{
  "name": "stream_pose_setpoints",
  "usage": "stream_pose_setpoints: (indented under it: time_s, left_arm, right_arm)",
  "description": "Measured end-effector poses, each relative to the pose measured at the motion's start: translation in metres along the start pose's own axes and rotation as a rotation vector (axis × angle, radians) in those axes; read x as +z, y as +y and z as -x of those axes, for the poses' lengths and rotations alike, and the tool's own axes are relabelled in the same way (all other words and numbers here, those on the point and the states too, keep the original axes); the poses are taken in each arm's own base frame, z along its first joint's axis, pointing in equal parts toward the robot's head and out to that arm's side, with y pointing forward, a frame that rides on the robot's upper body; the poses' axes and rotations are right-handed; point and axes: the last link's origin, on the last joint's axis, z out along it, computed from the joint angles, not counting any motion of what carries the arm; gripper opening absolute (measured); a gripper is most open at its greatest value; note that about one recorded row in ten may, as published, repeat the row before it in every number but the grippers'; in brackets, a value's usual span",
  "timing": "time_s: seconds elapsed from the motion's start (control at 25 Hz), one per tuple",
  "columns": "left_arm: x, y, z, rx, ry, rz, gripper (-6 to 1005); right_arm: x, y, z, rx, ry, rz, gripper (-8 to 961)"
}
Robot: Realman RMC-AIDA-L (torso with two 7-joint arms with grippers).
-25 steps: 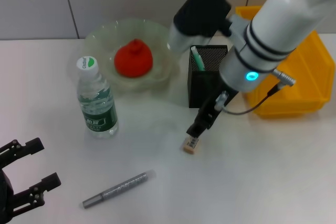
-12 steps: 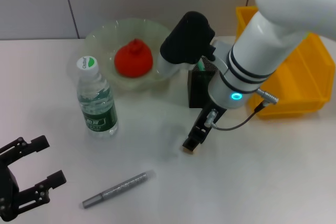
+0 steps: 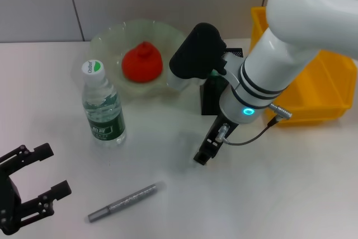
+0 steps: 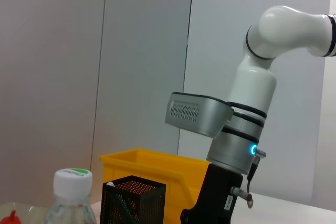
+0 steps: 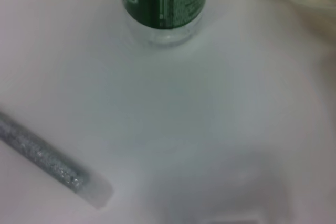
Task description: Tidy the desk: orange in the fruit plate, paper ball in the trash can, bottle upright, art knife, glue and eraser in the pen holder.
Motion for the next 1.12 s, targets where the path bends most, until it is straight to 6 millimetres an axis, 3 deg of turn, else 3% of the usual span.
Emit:
stream_pose_setpoints:
  time_s: [0.64,0.84,1.12]
  left_arm:
    - [0.0009,0.0001,0.0001,-0.001,0.001,0.000,694]
    - [0.0013,0.0004,0.0003,-0.001,0.002,0.002,690]
    - [0.0008,0.0002,-0.0001,0.000,0.004,-0.001,685]
  right_arm:
    - [0.0086,0.0000,-0.0030,0.008,-0.003,-0.005,609]
    - [0.0100,0.0021,-0.0036,-0.001,0.000,0.005,553]
    - [0.0035,0.0065,0.0018,-0.014,-0.020,0.015,398]
